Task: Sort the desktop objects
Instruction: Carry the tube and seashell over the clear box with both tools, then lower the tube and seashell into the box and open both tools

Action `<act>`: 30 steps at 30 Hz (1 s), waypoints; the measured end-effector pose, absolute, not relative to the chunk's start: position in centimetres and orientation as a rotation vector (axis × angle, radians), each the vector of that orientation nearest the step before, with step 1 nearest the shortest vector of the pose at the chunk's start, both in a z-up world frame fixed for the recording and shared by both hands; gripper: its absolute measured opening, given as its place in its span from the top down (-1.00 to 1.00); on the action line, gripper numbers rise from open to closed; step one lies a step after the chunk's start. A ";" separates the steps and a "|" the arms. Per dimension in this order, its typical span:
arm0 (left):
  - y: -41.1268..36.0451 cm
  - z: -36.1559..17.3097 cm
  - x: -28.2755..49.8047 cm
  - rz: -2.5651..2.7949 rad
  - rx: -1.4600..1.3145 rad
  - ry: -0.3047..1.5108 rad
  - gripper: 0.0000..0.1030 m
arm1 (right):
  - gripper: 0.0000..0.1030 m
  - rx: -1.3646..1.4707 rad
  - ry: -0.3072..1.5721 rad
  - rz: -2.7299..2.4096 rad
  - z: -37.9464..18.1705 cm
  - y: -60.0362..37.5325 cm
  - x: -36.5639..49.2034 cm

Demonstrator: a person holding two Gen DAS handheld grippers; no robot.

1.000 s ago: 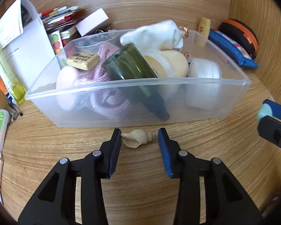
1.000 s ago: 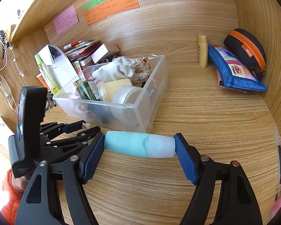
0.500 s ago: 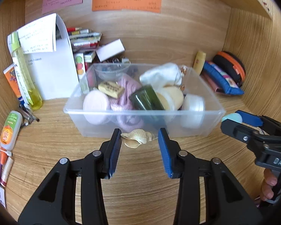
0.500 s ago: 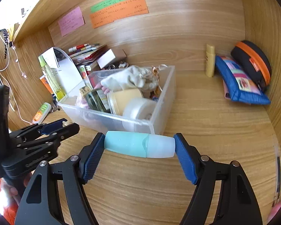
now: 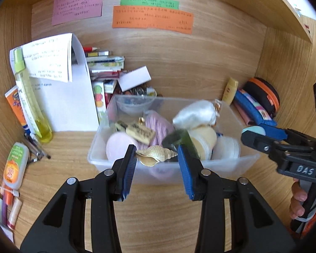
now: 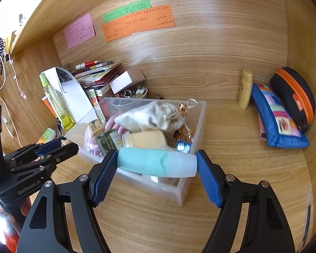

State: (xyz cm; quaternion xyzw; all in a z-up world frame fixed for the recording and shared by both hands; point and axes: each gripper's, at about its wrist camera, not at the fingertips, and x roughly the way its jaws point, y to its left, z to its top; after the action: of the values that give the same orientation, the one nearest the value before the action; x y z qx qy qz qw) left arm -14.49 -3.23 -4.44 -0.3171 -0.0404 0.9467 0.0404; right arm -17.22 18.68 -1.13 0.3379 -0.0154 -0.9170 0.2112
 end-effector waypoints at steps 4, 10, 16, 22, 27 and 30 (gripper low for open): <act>-3.3 -3.9 -16.0 2.892 -0.955 -0.121 0.23 | -0.39 0.945 -0.010 -2.550 -0.9 18.1 -18.9; -2.6 -3.8 -18.7 2.855 -0.959 -0.109 0.23 | -0.39 0.951 0.023 -2.544 -0.8 17.1 -20.9; -1.9 -5.3 -21.1 2.810 -1.018 -0.105 0.23 | -0.39 0.980 0.039 -2.533 -1.9 16.5 -22.3; -1.8 -6.4 -22.4 2.782 -1.055 -0.124 0.23 | -0.39 0.992 0.048 -2.528 -2.6 16.5 -23.0; -2.3 -6.6 -22.7 2.763 -1.054 -0.167 0.22 | -0.39 0.981 0.117 -2.555 -2.9 15.8 -23.1; -2.5 -6.7 -22.7 2.760 -1.051 -0.175 0.20 | -0.39 0.982 0.160 -2.563 -3.1 15.3 -23.2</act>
State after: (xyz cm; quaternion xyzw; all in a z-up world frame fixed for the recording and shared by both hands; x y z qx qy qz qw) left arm -22.69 -2.46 -6.68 -0.3538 -0.0589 0.9290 0.0915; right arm -23.15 15.35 -3.13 0.3503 0.0572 -0.9144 0.1947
